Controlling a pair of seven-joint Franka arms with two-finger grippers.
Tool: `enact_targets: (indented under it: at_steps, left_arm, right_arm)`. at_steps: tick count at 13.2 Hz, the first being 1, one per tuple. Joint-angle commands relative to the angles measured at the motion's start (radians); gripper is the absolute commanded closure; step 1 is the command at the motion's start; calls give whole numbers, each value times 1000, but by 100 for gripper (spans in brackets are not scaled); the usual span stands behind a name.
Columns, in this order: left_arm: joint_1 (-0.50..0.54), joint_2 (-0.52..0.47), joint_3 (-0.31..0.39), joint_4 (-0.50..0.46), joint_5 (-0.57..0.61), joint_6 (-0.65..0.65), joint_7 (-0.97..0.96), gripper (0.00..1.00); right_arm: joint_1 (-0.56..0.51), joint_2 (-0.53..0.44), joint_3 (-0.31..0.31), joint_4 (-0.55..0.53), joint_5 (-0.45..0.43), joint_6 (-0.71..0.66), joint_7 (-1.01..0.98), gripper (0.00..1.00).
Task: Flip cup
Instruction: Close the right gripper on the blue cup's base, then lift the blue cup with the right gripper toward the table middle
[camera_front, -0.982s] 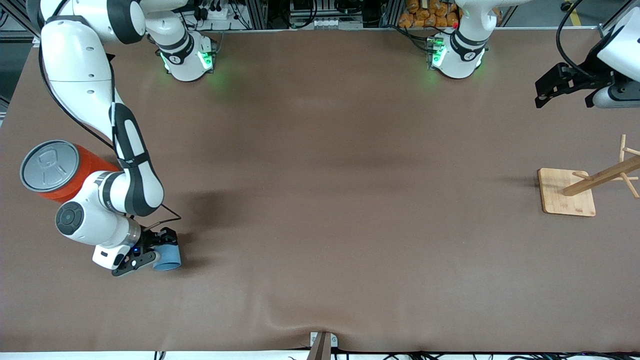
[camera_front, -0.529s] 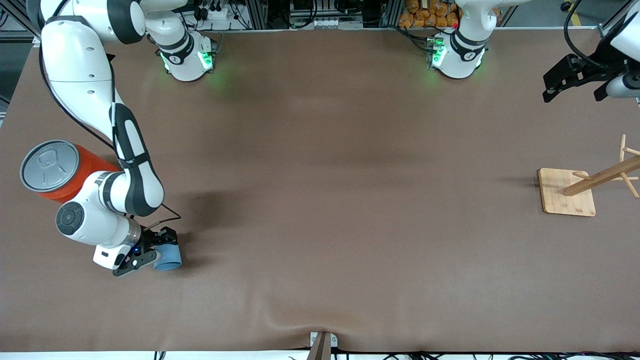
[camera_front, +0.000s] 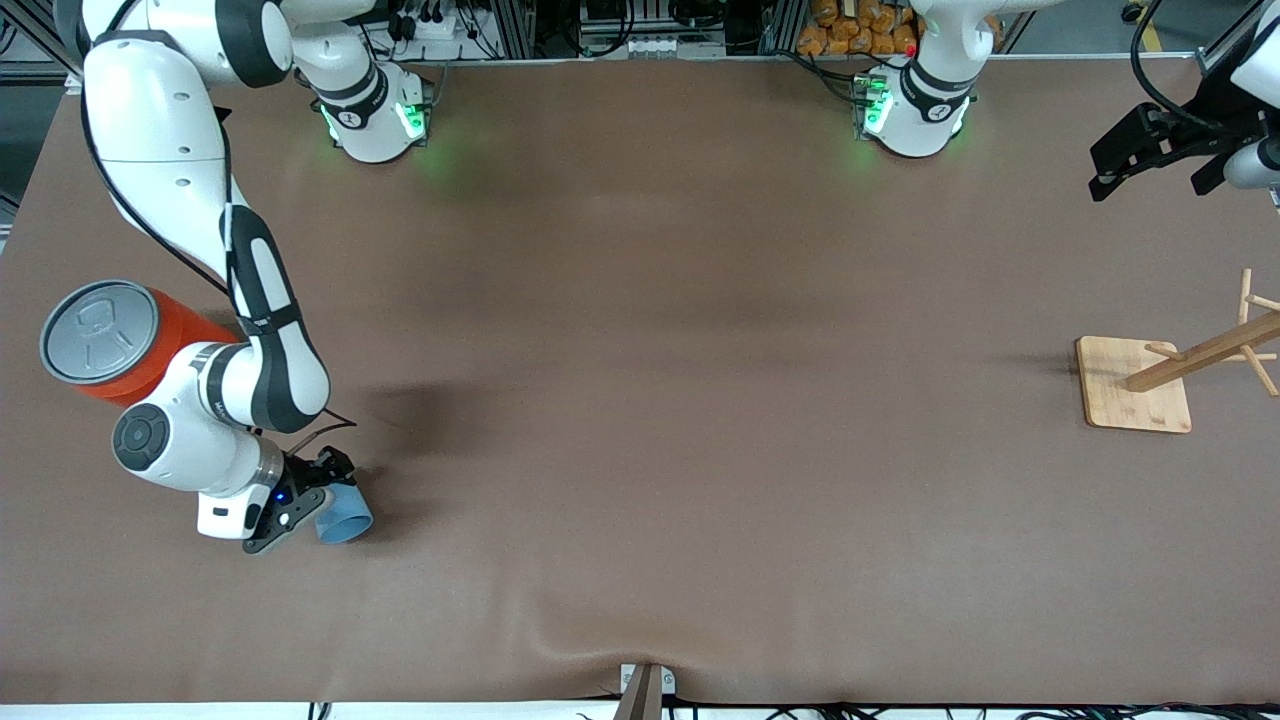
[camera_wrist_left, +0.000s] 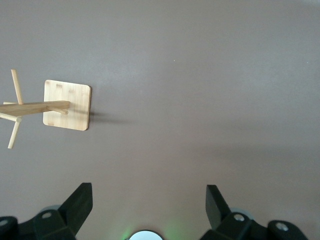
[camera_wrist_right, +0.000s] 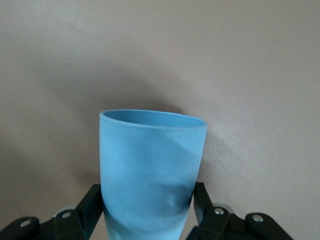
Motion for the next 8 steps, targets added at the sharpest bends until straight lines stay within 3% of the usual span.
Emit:
enact_targets:
  at_steps: [1, 5, 8]
  left_arm:
    - [7, -21, -4, 0, 7, -13, -14, 0]
    - [8, -21, -4, 0, 4, -8, -14, 0]
    - [7, -18, -5, 0, 4, -4, -15, 0]
  right_arm:
    - [38, -58, -2, 0, 25, -114, -160, 85]
    - [183, -147, -4, -6, 23, -284, -193, 86]
    - [308, -151, 1, -6, 25, -297, -222, 86]
